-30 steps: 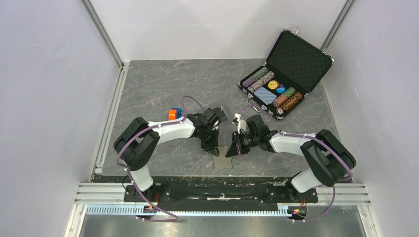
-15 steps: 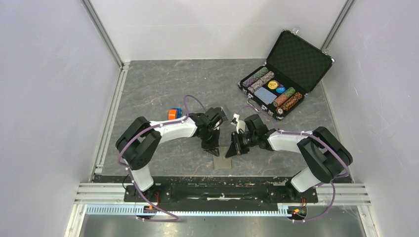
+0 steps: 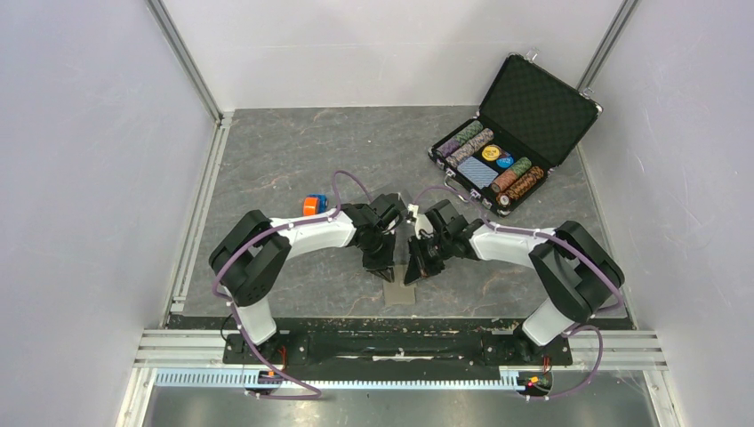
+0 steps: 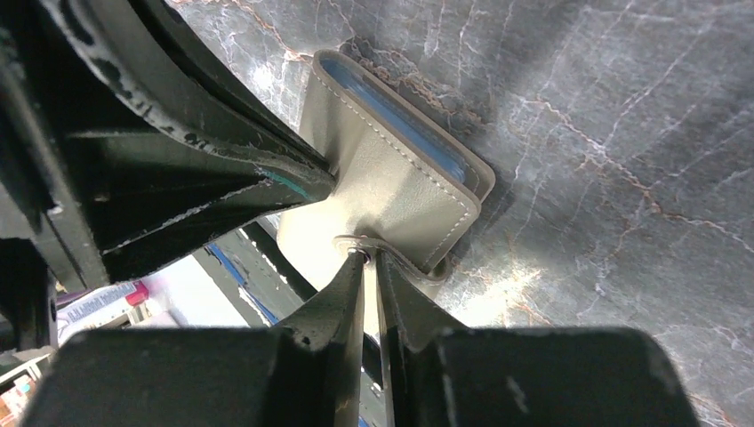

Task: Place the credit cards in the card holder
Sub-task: Close the card holder at the center of the board.

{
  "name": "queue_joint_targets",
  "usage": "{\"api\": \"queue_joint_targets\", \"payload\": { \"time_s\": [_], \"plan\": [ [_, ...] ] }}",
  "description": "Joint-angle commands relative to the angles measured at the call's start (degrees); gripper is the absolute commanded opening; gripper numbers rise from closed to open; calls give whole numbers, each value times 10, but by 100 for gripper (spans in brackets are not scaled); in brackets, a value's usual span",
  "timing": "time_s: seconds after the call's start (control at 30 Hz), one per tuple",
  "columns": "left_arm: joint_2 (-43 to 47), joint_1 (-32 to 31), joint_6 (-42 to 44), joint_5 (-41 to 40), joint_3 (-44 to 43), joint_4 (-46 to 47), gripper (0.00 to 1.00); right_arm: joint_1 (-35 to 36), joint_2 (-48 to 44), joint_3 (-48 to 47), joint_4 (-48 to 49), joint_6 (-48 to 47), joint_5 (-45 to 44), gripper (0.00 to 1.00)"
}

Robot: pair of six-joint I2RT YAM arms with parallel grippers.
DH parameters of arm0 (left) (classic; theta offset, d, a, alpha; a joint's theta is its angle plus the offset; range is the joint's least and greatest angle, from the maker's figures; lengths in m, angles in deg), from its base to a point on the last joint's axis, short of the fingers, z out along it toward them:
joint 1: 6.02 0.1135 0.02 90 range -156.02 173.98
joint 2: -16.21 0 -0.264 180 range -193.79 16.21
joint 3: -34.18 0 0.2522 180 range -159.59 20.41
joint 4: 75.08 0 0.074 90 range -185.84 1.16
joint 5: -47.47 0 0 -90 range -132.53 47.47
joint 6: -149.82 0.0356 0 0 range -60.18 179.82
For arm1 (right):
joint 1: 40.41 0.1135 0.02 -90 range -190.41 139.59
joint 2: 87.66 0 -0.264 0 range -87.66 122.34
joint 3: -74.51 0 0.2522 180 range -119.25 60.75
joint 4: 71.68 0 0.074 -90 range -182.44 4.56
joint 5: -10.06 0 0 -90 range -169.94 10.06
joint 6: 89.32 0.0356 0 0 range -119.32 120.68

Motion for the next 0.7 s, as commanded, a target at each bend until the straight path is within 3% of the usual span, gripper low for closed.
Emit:
{"api": "queue_joint_targets", "payload": {
  "time_s": [0.0,0.13,0.4,0.67],
  "plan": [
    [-8,-20,18,6,-3,37,13,29,64,15,-35,-39,-132,12],
    [27,-19,8,19,10,72,23,29,44,12,-27,-40,-126,14],
    [53,-4,-34,86,55,149,30,28,25,15,-5,-30,-101,15],
    [57,-2,-38,78,67,139,39,27,24,19,-1,-26,-97,15]
  ]
}}
